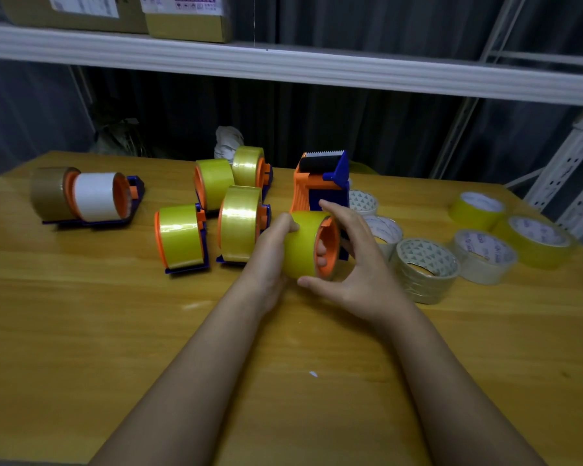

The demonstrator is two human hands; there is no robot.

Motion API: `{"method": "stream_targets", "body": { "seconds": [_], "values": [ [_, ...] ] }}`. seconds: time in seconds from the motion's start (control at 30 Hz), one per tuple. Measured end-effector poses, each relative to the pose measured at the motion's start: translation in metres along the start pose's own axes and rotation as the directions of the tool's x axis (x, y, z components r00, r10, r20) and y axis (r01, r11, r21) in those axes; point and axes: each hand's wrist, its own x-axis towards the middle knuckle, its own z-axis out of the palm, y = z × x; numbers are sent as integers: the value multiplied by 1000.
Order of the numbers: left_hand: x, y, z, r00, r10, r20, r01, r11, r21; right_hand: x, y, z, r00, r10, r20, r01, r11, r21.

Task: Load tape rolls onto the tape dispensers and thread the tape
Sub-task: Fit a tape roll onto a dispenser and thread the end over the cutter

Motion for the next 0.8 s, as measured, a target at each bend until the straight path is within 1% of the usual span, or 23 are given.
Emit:
{"method": "stream_targets", "body": {
  "seconds": [0.07,0.17,0.37,0.4,0.5,0.57,0.67,0.73,0.8],
  "values": [
    [1,1,0,1000,0,3,0,1000,3,0,0,0,999,-31,13,32,998,-46],
    [1,1,-1,1000,-2,9,2,1000,-7,0,1,1,999,-52,1,52,997,-51],
    [-6,1,2,997,-10,75,9,1000,1,0,6,2,998,30,-56,-31,999,-13],
    [-7,0,3,998,8,64,-9,1000,10,0,6,2,997,50,-66,-49,999,11],
    [-8,-2,4,991,125,50,-128,989,70,1,5,5,985,138,-108,-122,982,145],
    [-9,-4,5,986,158,58,-163,982,99,2,5,6,973,197,-123,-168,962,217],
    [-8,-4,6,987,152,42,-156,980,127,3,5,5,967,246,-71,-216,932,293],
    [-7,-2,6,991,128,26,-130,982,138,2,6,5,979,202,9,-195,932,306],
    [-5,-1,5,995,100,7,-100,990,102,1,8,5,987,153,55,-162,951,265]
  ]
}}
